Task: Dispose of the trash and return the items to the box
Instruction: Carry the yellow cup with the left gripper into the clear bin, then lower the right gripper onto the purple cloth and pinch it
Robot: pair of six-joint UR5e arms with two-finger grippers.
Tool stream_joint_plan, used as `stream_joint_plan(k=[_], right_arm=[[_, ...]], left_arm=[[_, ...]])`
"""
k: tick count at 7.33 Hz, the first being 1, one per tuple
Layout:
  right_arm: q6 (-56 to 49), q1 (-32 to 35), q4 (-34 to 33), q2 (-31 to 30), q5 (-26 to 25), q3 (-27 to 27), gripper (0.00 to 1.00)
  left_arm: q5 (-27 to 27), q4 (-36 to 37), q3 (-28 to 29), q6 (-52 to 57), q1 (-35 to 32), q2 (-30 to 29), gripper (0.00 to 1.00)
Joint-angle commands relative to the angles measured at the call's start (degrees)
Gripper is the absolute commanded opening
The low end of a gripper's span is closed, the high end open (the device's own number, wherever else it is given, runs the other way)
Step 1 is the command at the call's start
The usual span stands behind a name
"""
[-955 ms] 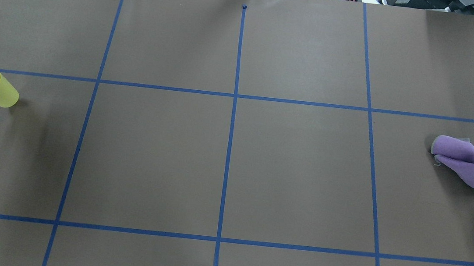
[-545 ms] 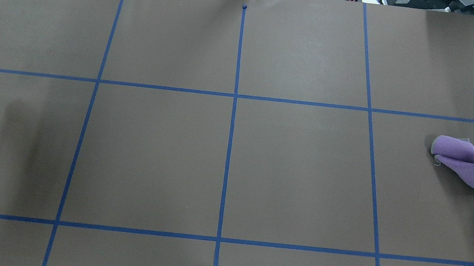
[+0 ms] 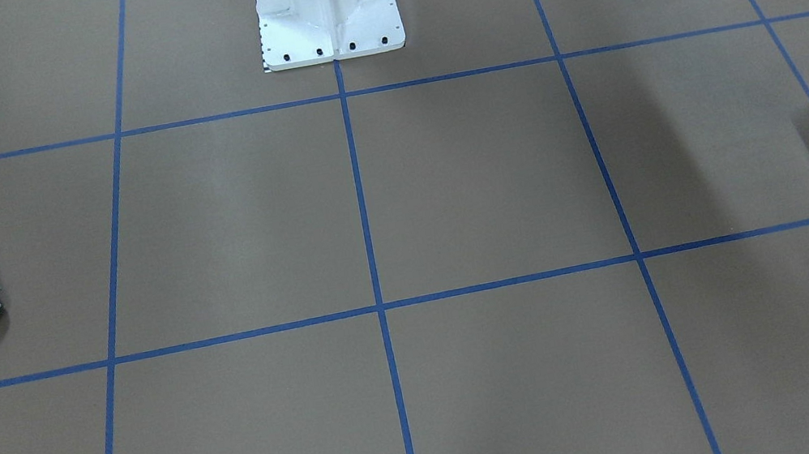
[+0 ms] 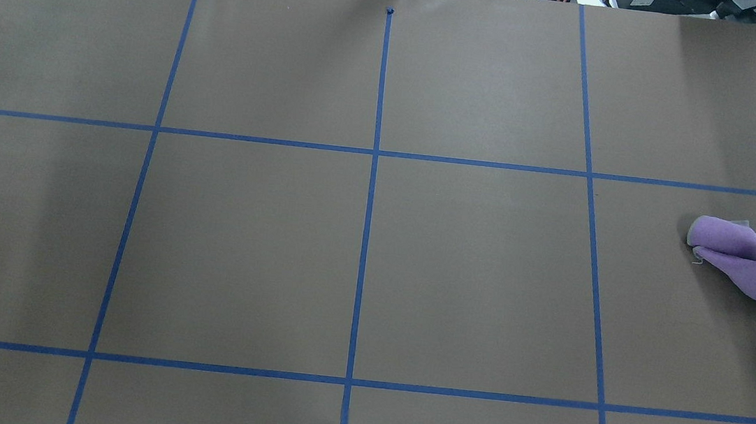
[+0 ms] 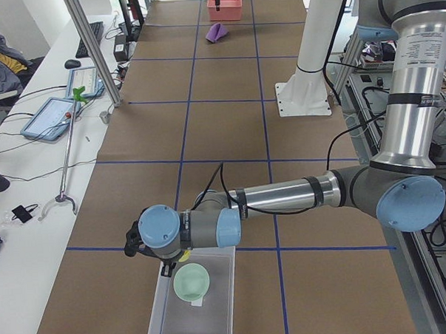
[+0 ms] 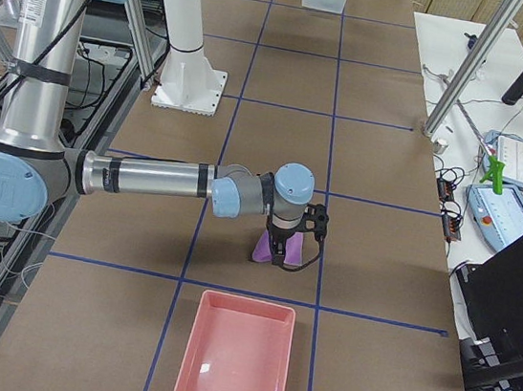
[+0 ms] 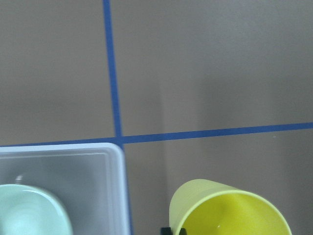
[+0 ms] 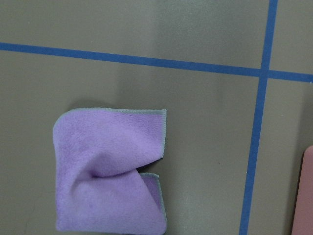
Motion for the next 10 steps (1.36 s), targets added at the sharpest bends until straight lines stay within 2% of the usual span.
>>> stream_joint_plan(k=[1, 2, 5, 10], right_arm=[[1.4, -0.8, 2.2, 0.0, -0.1, -1.3, 1.00], [1.5, -1.1, 2.2, 0.1, -0.2, -1.3, 1.00], [2.5, -1.6, 2.2, 0.5, -0.2, -1.2, 1.00], [5.9, -4.1, 2.3, 2.9, -0.5, -1.2, 1.00]], left_arm=[[8.5, -8.9, 8.7, 3.2, -1.5, 0.3, 0.00], [10.5, -13.4, 13.7, 3.1, -1.3, -0.4, 0.00], [10.6, -13.8, 17.2, 1.9, -1.3, -0.1, 0.00], [10.6, -13.9, 18.3, -0.7, -1.1, 0.2, 0.00]])
